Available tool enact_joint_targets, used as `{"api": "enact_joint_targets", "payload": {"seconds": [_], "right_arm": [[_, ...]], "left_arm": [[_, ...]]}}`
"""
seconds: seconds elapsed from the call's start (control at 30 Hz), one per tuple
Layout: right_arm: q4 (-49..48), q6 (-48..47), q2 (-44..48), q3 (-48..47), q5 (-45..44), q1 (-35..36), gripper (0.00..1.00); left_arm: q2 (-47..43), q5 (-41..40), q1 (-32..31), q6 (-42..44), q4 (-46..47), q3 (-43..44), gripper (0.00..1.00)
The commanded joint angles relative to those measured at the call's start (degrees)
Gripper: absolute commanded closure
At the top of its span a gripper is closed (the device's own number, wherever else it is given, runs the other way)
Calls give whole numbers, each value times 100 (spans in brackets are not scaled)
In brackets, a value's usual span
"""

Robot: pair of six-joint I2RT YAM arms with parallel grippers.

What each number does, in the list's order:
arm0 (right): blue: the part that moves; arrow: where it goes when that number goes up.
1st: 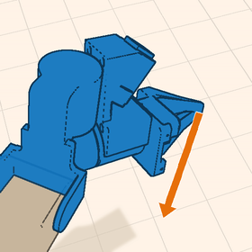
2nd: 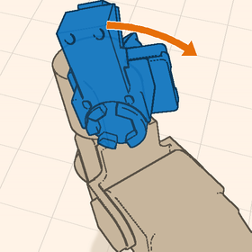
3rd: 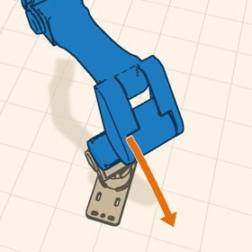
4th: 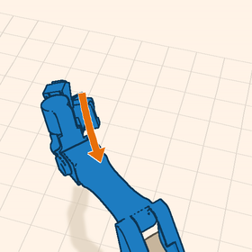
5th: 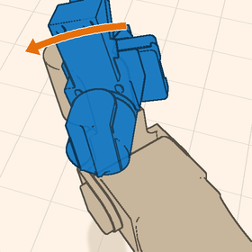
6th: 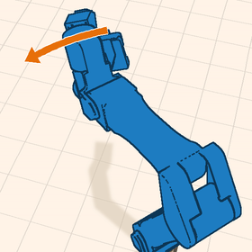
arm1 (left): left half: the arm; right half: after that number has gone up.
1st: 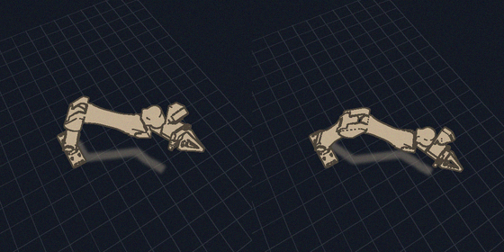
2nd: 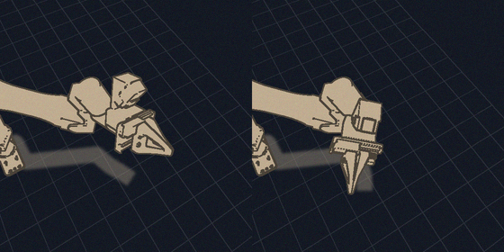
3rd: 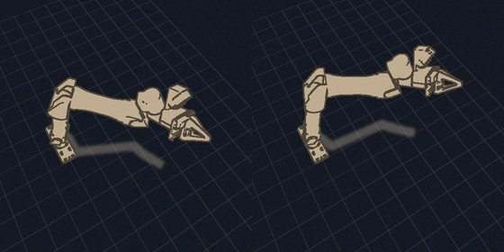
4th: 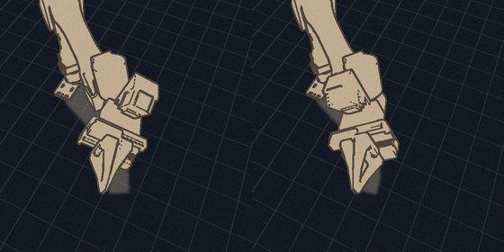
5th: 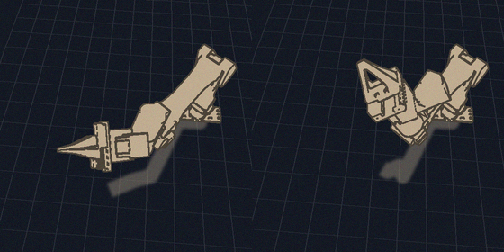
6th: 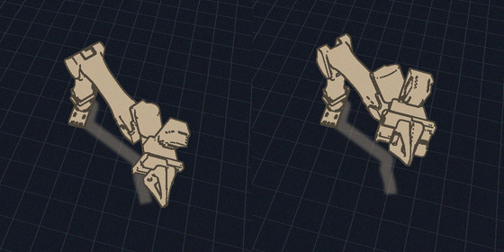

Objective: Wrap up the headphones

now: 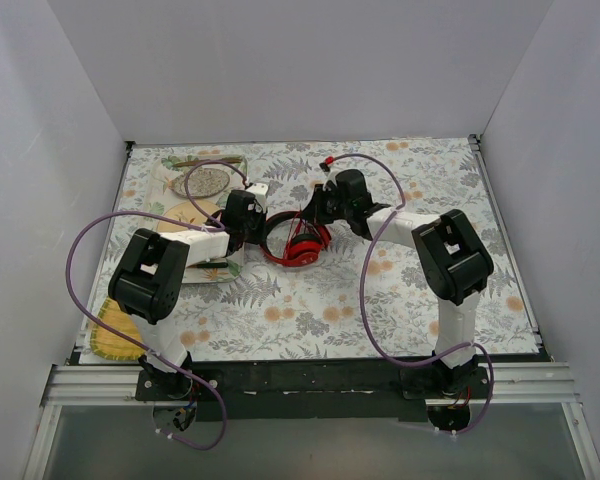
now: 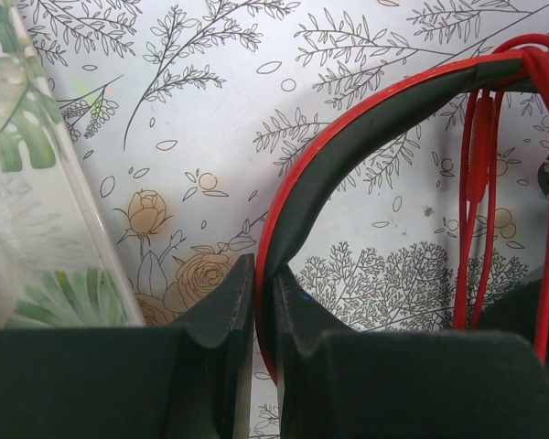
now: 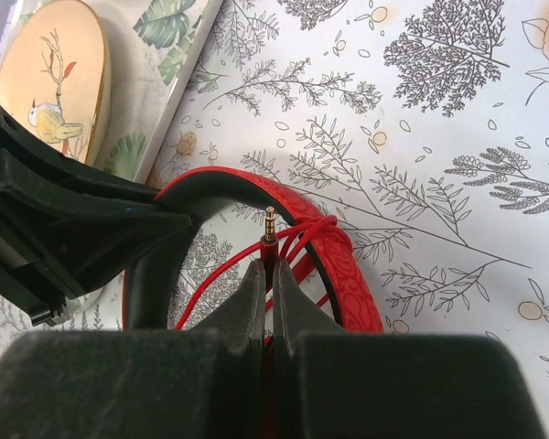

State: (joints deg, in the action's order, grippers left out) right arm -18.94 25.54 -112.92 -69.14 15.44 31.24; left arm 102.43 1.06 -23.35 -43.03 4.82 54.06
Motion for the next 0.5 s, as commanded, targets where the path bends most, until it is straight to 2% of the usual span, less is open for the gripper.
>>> {"api": "enact_joint_targets", "payload": {"seconds": [0.0,0.13,0.23,0.27,0.37,0.47], "right_arm": [[197,-416,-106,-424,-315,-75,99],[1109,-901,-274,-898,-59,-5,99],[1401,-1200,-178,-1004,-234,66,99],[1541,-1261,-151,-1022,-296,109,99],[1752,-1446,-125,-1145,-410,154,99],[1850,-1482,-221,-1276,-375,163,99]], "left_arm": [[-215,17,-2,312,-350,-124,100],[-154,61,-2,277,-447,-10,100],[-144,105,-2,268,-456,113,80],[-162,166,-2,260,-456,131,70],[-241,368,-2,242,-456,271,57],[-259,413,-2,268,-657,578,51]]}}
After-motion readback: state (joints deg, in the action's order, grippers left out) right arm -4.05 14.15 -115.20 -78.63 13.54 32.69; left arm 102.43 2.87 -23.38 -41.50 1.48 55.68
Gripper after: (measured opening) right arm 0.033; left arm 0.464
